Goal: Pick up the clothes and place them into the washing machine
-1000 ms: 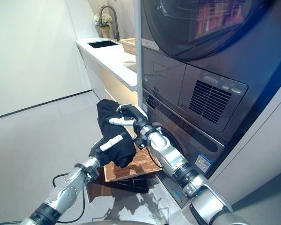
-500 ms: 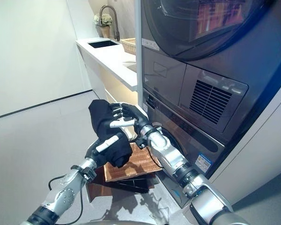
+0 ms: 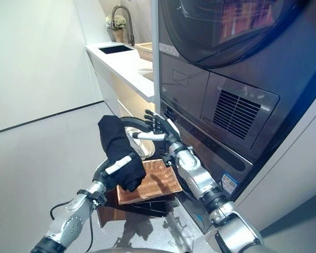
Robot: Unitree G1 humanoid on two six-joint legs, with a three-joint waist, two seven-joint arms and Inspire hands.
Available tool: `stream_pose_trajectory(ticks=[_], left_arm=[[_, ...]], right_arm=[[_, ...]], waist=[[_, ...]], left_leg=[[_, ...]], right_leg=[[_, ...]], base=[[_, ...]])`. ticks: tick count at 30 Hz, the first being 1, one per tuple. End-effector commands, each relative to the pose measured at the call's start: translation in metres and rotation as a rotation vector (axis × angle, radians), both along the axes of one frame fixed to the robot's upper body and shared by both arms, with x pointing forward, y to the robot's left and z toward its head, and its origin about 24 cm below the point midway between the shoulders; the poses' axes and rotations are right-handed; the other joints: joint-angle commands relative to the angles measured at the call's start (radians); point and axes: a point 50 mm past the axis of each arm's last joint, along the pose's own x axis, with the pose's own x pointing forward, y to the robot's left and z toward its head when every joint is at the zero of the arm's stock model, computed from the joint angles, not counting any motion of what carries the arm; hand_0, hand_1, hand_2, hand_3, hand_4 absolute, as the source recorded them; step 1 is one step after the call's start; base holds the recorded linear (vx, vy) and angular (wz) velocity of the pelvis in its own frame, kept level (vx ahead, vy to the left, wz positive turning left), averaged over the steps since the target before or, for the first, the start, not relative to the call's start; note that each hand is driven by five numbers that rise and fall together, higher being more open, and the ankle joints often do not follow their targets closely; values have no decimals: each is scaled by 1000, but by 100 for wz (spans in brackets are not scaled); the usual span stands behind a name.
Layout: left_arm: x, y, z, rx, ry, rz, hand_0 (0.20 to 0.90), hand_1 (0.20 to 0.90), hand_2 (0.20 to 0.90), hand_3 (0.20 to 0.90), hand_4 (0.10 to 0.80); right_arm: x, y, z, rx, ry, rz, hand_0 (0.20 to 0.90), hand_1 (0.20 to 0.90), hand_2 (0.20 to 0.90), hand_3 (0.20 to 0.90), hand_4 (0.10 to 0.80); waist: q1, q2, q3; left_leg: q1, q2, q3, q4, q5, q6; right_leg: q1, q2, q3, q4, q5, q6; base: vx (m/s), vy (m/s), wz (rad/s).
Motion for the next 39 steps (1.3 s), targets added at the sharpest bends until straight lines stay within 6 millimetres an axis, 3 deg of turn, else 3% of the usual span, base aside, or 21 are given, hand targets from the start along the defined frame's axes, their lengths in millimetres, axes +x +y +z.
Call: stream_pose_trajectory(ticks=[1, 4, 5, 6, 11, 16, 24, 29, 36, 39], left_arm=[[27, 19, 46, 39, -285, 92, 200, 200, 200, 200, 300], [27, 29, 42, 113, -278, 132, 200, 200, 200, 200, 300], [27, 29, 42, 113, -278, 132, 200, 200, 200, 200, 300], [27, 37, 39, 192, -266, 160, 200, 200, 200, 200, 300], [31, 51, 36, 386, -267, 169, 200, 200, 200, 200, 300], [36, 62, 32, 539, -255, 176, 200, 200, 200, 200, 300], [38, 60, 14, 671, -195, 127, 200, 200, 200, 200, 300], [42, 58, 7, 702, -168, 126, 200, 200, 200, 200, 300], [38, 58, 0, 671, -134, 136, 200, 200, 200, 200, 300], [37, 55, -1, 631, -126, 155, 200, 200, 200, 200, 300]], right_arm=[[7, -26, 7, -29, -75, -116, 900, 900, 900, 900, 800], [-15, -49, -26, -53, 35, -208, 900, 900, 900, 900, 800], [-15, -49, -26, -53, 35, -208, 900, 900, 900, 900, 800], [-37, -69, -54, -98, 139, -278, 900, 900, 900, 900, 800], [-83, -102, -98, -136, 335, -423, 900, 900, 900, 900, 800], [-137, -126, -126, -118, 483, -546, 900, 900, 900, 900, 800], [-190, -144, -151, -84, 645, -682, 900, 900, 900, 900, 800], [-198, -145, -160, -132, 716, -673, 900, 900, 900, 900, 800], [-193, -141, -159, -111, 704, -664, 900, 900, 900, 900, 800], [-164, -127, -142, -39, 569, -596, 900, 900, 900, 900, 800]], waist=[[-7, -24, -72], [-23, -21, -72], [-23, -21, -72], [-35, -17, -72], [-67, -12, -73], [-109, -3, -71], [-164, 13, -67], [-182, 22, -62], [-193, 27, -59], [-190, 25, -59]], left_leg=[[-27, 67, -51, 36, -64, -104], [-25, 68, -46, 36, -66, -103], [-25, 68, -46, 36, -66, -103], [-23, 69, -39, 38, -69, -103], [-15, 69, -23, 37, -74, -104], [-11, 67, 4, 43, -82, -103], [-2, 62, 55, 53, -97, -98], [1, 57, 86, 57, -103, -96], [5, 54, 98, 55, -106, -95], [5, 54, 101, 59, -109, -94]], right_leg=[[-48, -33, 8, 33, -63, 30], [-51, -33, 13, 34, -63, 31], [-51, -33, 13, 34, -63, 31], [-55, -33, 18, 36, -63, 33], [-62, -32, 35, 36, -61, 37], [-84, -31, 69, 42, -55, 47], [-123, -30, 135, 49, -42, 62], [-148, -24, 178, 51, -31, 68], [-162, -20, 199, 53, -26, 70], [-161, -18, 200, 54, -26, 69]], base=[[0, 0, 0], [0, 0, 0], [0, 0, 0], [0, 0, 0], [0, 1, -8], [-9, 5, -20], [-12, 8, -34], [-16, 9, -30], [-5, -5, -3], [10, -14, -21]])
